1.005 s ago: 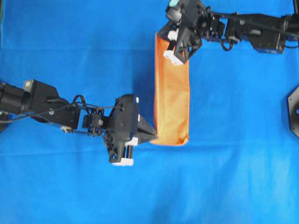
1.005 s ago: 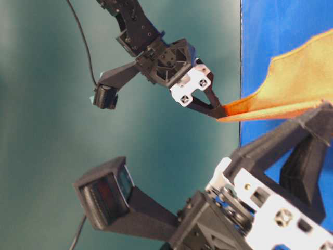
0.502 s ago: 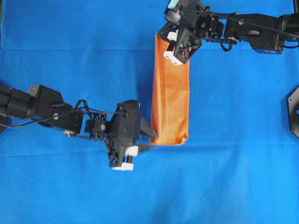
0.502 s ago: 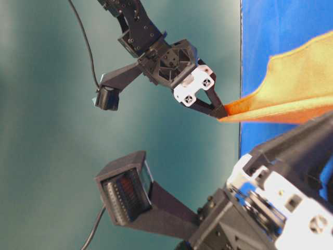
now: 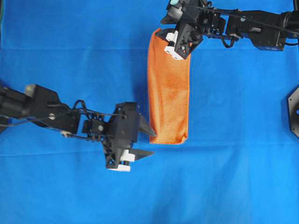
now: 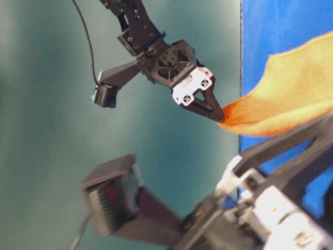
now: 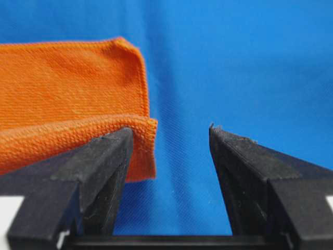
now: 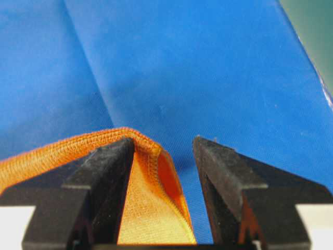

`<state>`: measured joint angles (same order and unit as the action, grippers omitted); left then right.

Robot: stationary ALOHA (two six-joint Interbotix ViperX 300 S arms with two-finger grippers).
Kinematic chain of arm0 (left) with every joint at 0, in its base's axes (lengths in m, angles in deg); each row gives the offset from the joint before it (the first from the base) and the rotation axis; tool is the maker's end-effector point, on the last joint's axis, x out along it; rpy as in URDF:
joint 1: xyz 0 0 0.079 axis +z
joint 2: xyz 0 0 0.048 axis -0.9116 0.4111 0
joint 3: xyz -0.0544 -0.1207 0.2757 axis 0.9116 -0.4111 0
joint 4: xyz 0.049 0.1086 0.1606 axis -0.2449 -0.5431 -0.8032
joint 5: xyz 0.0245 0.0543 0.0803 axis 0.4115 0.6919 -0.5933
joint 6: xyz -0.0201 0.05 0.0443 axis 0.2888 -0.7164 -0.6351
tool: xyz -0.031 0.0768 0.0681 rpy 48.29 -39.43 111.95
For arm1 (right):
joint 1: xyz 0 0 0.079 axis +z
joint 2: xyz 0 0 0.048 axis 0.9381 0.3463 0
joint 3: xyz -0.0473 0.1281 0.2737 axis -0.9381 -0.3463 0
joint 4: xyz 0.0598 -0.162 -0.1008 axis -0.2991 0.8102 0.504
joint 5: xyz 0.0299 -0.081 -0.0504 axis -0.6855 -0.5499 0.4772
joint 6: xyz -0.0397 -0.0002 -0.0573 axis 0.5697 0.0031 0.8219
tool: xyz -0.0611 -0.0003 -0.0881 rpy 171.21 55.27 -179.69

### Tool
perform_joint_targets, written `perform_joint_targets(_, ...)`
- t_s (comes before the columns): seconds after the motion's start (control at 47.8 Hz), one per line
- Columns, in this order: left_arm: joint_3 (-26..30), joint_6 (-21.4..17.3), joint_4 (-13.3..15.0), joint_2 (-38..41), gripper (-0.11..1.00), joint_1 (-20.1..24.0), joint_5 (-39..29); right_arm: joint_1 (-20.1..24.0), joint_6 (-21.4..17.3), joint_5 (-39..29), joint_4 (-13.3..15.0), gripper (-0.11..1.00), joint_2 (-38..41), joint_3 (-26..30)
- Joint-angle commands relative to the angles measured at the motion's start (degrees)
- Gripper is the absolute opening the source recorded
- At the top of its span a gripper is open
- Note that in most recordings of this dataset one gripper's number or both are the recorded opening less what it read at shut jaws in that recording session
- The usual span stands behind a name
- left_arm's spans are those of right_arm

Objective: Fold the orange towel.
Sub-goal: 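Lay the strip down vertically, open both grippers and withdraw, then move both grippers to the strip's top corners and grasp them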

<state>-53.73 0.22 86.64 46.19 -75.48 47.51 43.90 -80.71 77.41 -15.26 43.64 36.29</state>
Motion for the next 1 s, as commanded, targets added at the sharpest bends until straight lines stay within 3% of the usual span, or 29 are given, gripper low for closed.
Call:
perform_joint_targets(0.0,-0.35,-0.09,-0.09,-5.36,0.53,0.7,-2.55,0.09,0.18,-0.18,0.18,0.53,-2.9,0.0)
perform_joint_targets(0.188,-4.66,-0.09,-0.18,-14.24,0.53,2.2,-6.24,0.88,0.18,-1.23,0.18,0.54,-7.38,-3.16)
perform_joint_targets(0.44,-12.13,-0.18,-0.18,-24.43,0.53,5.36,-6.15,3.6,-0.79,-0.97,0.09,0.54,-18.28,-12.57)
perform_joint_targets(0.753,-21.01,-0.26,-0.18,-34.01,0.53,13.71,-2.2,8.7,-3.25,4.04,-2.11,0.54,-33.57,-24.96)
perform_joint_targets(0.984,-25.05,-0.7,-0.18,-38.76,0.53,17.75,-0.79,13.01,-5.45,5.19,-2.29,0.54,-37.44,-28.48)
